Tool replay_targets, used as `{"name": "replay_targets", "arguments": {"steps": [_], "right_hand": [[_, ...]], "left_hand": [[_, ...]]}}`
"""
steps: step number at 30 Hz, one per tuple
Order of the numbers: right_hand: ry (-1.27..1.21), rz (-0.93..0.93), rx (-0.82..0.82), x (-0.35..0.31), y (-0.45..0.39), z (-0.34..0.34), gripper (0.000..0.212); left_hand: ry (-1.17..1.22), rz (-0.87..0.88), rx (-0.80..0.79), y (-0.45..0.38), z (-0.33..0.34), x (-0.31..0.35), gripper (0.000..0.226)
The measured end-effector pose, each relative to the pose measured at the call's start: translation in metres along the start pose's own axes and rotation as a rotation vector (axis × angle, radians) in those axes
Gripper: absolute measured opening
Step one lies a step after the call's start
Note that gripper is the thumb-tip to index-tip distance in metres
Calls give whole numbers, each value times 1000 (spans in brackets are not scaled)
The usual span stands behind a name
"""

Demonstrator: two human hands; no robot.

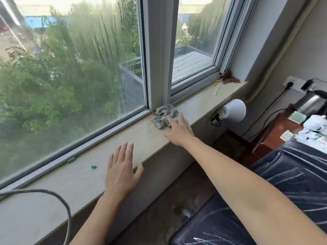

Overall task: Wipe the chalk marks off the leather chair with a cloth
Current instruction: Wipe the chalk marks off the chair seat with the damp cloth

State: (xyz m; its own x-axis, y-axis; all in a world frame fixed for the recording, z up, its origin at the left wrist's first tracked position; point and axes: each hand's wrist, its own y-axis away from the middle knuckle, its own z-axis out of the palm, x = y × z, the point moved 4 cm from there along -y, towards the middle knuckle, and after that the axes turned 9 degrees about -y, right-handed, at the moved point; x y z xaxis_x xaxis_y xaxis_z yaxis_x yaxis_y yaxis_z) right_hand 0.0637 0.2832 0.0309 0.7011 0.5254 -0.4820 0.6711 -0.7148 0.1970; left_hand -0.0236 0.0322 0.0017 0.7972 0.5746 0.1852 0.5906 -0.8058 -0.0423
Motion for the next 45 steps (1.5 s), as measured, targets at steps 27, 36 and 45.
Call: {"name": "replay_targets", "arguments": {"steps": [27, 36, 45], "right_hand": [[-770, 937, 581, 334, 317, 148, 13], [-596, 1207, 684, 459, 419, 301, 27], [-263, 931, 629, 454, 401, 445, 36]], "left_hand": [[270, 566, -77, 124, 178, 138, 69], [245, 640, -52, 190, 325, 118, 73], [253, 740, -168, 253, 461, 71, 71]]}}
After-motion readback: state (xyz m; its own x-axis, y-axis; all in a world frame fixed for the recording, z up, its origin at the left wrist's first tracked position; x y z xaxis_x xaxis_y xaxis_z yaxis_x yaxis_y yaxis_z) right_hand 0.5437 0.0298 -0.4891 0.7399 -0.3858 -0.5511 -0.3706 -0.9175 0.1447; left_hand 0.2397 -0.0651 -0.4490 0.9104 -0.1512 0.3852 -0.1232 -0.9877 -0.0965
